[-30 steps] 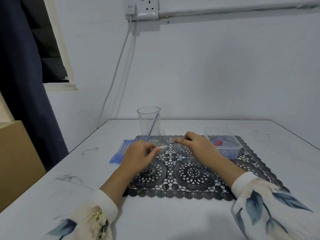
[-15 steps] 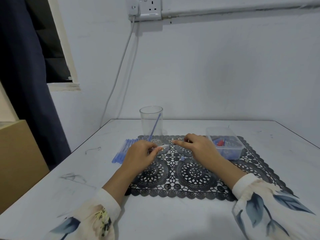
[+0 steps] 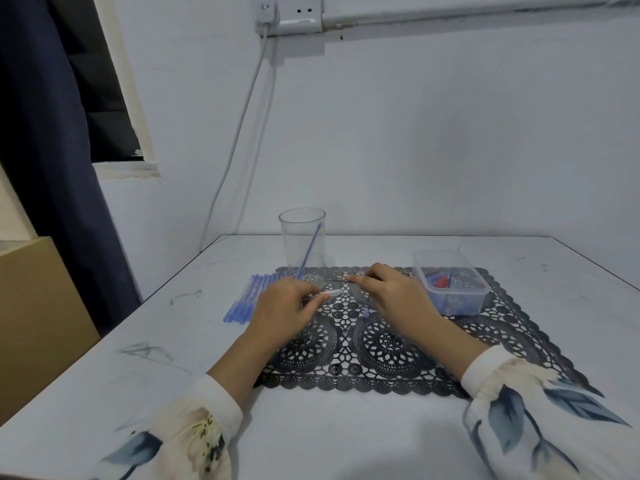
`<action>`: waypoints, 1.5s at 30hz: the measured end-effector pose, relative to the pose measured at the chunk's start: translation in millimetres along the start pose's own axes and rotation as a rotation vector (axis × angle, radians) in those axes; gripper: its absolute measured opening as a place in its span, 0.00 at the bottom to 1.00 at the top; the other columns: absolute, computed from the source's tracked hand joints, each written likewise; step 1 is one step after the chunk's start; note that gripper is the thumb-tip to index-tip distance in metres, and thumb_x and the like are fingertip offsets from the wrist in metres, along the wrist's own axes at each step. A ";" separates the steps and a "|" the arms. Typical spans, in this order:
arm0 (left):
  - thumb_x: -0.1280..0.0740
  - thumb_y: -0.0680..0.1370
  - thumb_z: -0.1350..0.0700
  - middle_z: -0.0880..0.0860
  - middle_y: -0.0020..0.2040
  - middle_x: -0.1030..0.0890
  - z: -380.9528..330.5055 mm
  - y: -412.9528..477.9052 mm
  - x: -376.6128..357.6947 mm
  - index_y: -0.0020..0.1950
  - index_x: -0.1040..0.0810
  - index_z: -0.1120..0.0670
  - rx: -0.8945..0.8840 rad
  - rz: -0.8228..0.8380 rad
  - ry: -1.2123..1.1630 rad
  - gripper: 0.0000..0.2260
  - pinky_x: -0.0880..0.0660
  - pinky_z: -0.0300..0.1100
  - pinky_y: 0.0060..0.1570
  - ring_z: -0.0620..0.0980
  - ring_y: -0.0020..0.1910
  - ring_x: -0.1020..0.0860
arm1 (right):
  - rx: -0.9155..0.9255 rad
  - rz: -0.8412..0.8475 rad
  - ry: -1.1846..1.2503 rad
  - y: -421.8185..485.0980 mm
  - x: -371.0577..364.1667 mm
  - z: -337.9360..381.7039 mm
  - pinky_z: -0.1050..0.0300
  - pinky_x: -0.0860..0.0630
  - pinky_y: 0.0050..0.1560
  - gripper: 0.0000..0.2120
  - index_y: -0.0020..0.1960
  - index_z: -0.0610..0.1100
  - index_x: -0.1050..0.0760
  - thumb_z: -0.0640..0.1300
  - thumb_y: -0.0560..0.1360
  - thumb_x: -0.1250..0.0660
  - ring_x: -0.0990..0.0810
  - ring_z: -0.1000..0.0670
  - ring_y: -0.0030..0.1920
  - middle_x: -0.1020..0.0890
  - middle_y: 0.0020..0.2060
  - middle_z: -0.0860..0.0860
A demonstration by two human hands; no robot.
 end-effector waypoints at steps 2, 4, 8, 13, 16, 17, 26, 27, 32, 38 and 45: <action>0.34 0.76 0.47 0.48 0.37 0.18 -1.4 0.1 0.4 0.46 0.17 0.52 0.011 -0.004 0.005 0.11 0.25 0.42 0.40 0.44 0.37 0.25 | -0.023 -0.007 -0.008 -0.1 -1.4 -1.8 0.56 0.25 0.22 0.21 0.52 0.46 0.18 0.31 0.62 0.25 0.22 0.47 0.32 0.22 0.37 0.47; 0.34 0.76 0.47 0.49 0.38 0.18 -1.0 0.6 1.2 0.47 0.16 0.52 0.036 -0.013 0.009 0.11 0.26 0.41 0.41 0.45 0.39 0.24 | -0.052 -0.013 -0.009 -0.5 -1.8 -4.9 0.56 0.24 0.24 0.20 0.51 0.45 0.18 0.30 0.62 0.25 0.22 0.46 0.33 0.21 0.37 0.47; 0.35 0.76 0.46 0.48 0.39 0.17 2.6 1.1 2.2 0.49 0.16 0.51 0.065 -0.023 0.013 0.12 0.26 0.40 0.40 0.44 0.39 0.24 | -0.072 -0.051 -0.050 0.0 2.6 -6.6 0.61 0.28 0.28 0.19 0.47 0.44 0.17 0.29 0.59 0.25 0.21 0.46 0.32 0.20 0.36 0.47; 0.35 0.77 0.46 0.49 0.38 0.18 3.1 1.0 3.6 0.48 0.17 0.52 0.078 -0.048 0.022 0.12 0.26 0.41 0.40 0.45 0.38 0.24 | -0.064 -0.070 -0.065 0.5 3.8 -5.7 0.61 0.28 0.27 0.19 0.46 0.45 0.17 0.28 0.59 0.25 0.22 0.46 0.31 0.20 0.35 0.47; 0.35 0.77 0.46 0.49 0.38 0.18 3.4 0.8 3.9 0.48 0.17 0.52 0.084 -0.051 0.025 0.12 0.26 0.42 0.40 0.45 0.39 0.24 | -0.054 -0.074 -0.067 1.1 3.7 -4.3 0.60 0.27 0.27 0.19 0.46 0.45 0.17 0.28 0.59 0.25 0.22 0.47 0.30 0.20 0.35 0.47; 0.35 0.76 0.46 0.49 0.38 0.18 3.1 1.0 3.8 0.48 0.17 0.52 0.081 -0.051 0.024 0.12 0.26 0.41 0.40 0.45 0.39 0.24 | -0.056 -0.072 -0.066 1.0 3.7 -4.1 0.60 0.27 0.27 0.20 0.46 0.45 0.17 0.28 0.59 0.24 0.22 0.47 0.30 0.20 0.35 0.48; 0.34 0.76 0.47 0.50 0.39 0.17 0.8 0.2 4.2 0.48 0.17 0.52 0.064 -0.039 0.000 0.11 0.25 0.44 0.42 0.46 0.40 0.24 | -0.070 -0.033 -0.036 -0.1 -0.3 -3.8 0.59 0.26 0.26 0.19 0.47 0.46 0.17 0.30 0.61 0.25 0.23 0.47 0.31 0.21 0.36 0.48; 0.34 0.76 0.48 0.49 0.39 0.17 -0.5 0.0 4.7 0.48 0.16 0.52 0.057 -0.041 -0.004 0.10 0.25 0.43 0.42 0.45 0.39 0.24 | -0.072 -0.023 -0.028 -0.4 -0.6 -3.5 0.58 0.26 0.26 0.19 0.48 0.46 0.17 0.30 0.62 0.25 0.23 0.47 0.31 0.21 0.36 0.48; 0.33 0.75 0.48 0.49 0.36 0.18 -4.6 -1.6 4.4 0.45 0.16 0.53 0.024 -0.061 -0.006 0.10 0.29 0.40 0.39 0.45 0.37 0.26 | -0.062 0.015 -0.009 -0.2 2.6 3.8 0.57 0.26 0.24 0.17 0.49 0.47 0.17 0.33 0.64 0.25 0.23 0.48 0.32 0.21 0.36 0.49; 0.32 0.75 0.49 0.50 0.38 0.17 -5.8 -1.8 3.4 0.46 0.16 0.54 0.008 -0.073 -0.004 0.10 0.30 0.39 0.40 0.46 0.38 0.25 | -0.229 -0.066 0.017 -0.7 7.7 8.2 0.57 0.24 0.27 0.06 0.42 0.43 0.17 0.43 0.66 0.24 0.21 0.47 0.34 0.21 0.35 0.48; 0.32 0.75 0.48 0.50 0.39 0.17 -7.4 -1.9 3.1 0.48 0.16 0.54 0.000 -0.071 0.010 0.11 0.29 0.39 0.42 0.44 0.38 0.26 | -0.371 -0.035 -0.135 1.0 12.5 9.8 0.55 0.25 0.31 0.15 0.39 0.40 0.17 0.52 0.63 0.23 0.22 0.45 0.39 0.21 0.35 0.46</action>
Point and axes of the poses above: each hand's wrist, its own y-axis towards the middle knuckle, its own x-axis out of the back of the hand, z = x × y, the point moved 1 cm from there along y, towards the middle knuckle
